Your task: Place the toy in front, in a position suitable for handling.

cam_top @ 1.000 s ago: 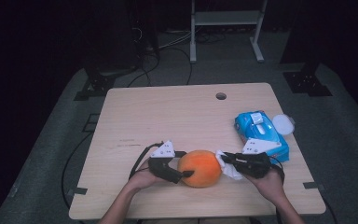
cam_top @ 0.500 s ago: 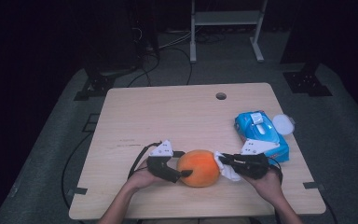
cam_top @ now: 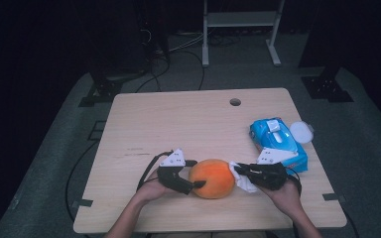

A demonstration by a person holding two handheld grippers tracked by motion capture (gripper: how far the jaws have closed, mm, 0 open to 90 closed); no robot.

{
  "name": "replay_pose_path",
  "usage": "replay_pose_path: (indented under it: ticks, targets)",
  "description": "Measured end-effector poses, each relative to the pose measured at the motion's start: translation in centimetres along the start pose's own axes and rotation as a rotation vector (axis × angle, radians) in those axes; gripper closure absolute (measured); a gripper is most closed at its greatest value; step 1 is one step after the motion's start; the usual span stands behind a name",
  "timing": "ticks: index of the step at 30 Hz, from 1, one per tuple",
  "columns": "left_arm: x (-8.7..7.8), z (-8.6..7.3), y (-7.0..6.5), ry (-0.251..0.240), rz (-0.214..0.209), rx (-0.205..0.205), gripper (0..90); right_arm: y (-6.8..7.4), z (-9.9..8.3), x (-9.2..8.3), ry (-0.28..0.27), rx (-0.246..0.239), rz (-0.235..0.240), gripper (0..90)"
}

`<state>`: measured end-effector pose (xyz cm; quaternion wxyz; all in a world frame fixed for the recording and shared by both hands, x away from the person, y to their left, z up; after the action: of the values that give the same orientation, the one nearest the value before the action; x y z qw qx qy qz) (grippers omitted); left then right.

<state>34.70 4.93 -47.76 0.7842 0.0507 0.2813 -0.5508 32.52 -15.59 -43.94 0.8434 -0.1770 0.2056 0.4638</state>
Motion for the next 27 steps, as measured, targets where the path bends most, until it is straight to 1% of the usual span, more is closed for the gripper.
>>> replay_pose_path:
  ticks: [1,2,3,5,6,7,9,11,12,13,14,15,16,17,18,19,20,21,22,23,24,25,26,27]
  targets:
    - [0.0,0.0,0.0,0.000,0.000,0.000,20.7,0.2,0.3,0.0,-0.012,-0.002,0.008,83.3]
    - [0.0,0.0,0.0,0.001,-0.001,0.003,20.7,0.5,0.5,0.1,-0.010,-0.017,0.013,83.3]
    - [-0.1,0.0,0.0,0.001,-0.002,0.002,20.7,0.5,0.4,0.2,-0.006,-0.023,0.011,83.3]
    - [-0.1,0.0,0.0,0.000,-0.003,0.000,20.7,0.5,0.2,0.3,-0.001,-0.019,0.013,83.3]
    - [-0.1,0.0,0.0,-0.001,-0.002,0.001,20.7,0.3,0.0,0.3,0.005,-0.008,0.015,83.3]
    - [-0.1,0.0,0.0,-0.001,-0.001,0.001,20.8,-0.1,-0.6,0.3,0.026,-0.002,-0.001,83.3]
    - [-0.1,0.1,-0.1,-0.001,-0.005,-0.003,21.5,-0.2,-0.9,0.2,0.030,0.006,-0.005,83.3]
    - [0.0,0.1,-0.5,0.006,-0.001,0.022,21.9,-0.3,-0.8,0.1,0.021,0.016,-0.005,83.3]
    - [0.1,0.2,-0.9,0.010,0.000,0.048,22.2,0.0,-0.2,0.1,0.006,0.007,-0.005,83.3]
    - [0.1,0.2,-0.9,0.010,0.000,0.048,22.4,0.0,-0.2,0.1,0.006,0.007,-0.005,83.3]
    - [0.2,0.3,-1.2,0.012,-0.001,0.069,22.4,0.3,0.5,0.1,-0.009,-0.008,-0.002,83.3]
    - [0.3,0.4,-1.5,0.018,-0.002,0.094,22.4,0.3,0.6,0.2,-0.009,-0.012,0.001,83.3]
    - [0.3,0.4,-1.6,0.018,-0.011,0.094,22.4,0.3,0.6,0.3,-0.004,-0.018,0.000,83.3]
    - [0.3,0.4,-1.6,0.018,-0.011,0.094,22.6,0.3,0.6,0.3,-0.004,-0.018,0.000,83.3]
    - [0.2,0.5,-1.7,0.014,-0.023,0.097,22.6,0.1,0.4,0.3,0.001,-0.018,0.001,83.3]
    - [0.2,0.5,-1.8,0.006,-0.038,0.098,22.8,0.0,0.1,0.2,0.004,-0.008,0.005,83.3]
    - [0.3,0.6,-2.1,0.000,-0.056,0.094,22.8,-0.4,-0.4,0.1,0.001,0.016,0.011,83.3]
    - [0.3,0.6,-2.1,0.000,-0.056,0.094,22.8,-0.4,-0.4,0.1,0.001,0.016,0.011,83.3]
    - [0.5,0.8,-2.7,0.013,-0.052,0.125,22.8,-0.2,-0.3,0.0,-0.013,0.029,0.019,83.4]
    - [0.5,0.8,-2.7,0.013,-0.052,0.125,22.8,0.0,-0.1,0.0,-0.016,0.023,0.018,83.4]
    - [0.6,0.9,-3.1,0.022,-0.044,0.154,22.8,0.3,0.3,0.1,-0.023,0.011,0.020,83.4]
    - [0.6,0.9,-3.1,0.022,-0.044,0.154,22.7,0.3,0.3,0.1,-0.023,0.011,0.020,83.4]
    - [0.6,0.9,-3.2,0.025,-0.041,0.164,22.7,0.6,0.7,0.2,-0.028,-0.002,0.021,83.3]
    - [0.6,0.9,-3.2,0.027,-0.035,0.164,22.8,0.9,1.0,0.2,-0.027,-0.019,0.022,83.4]
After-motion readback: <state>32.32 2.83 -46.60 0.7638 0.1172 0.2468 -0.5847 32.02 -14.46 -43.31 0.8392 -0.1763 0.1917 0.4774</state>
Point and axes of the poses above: each handheld gripper's, and its own axes: x roughly forward along the jaws, z roughly out of its top, y roughly to its left, the point moved 7 cm from there along x, roughly forward along the jaws, and after that the axes turned 10 degrees about -x, right-handed, at the moved point
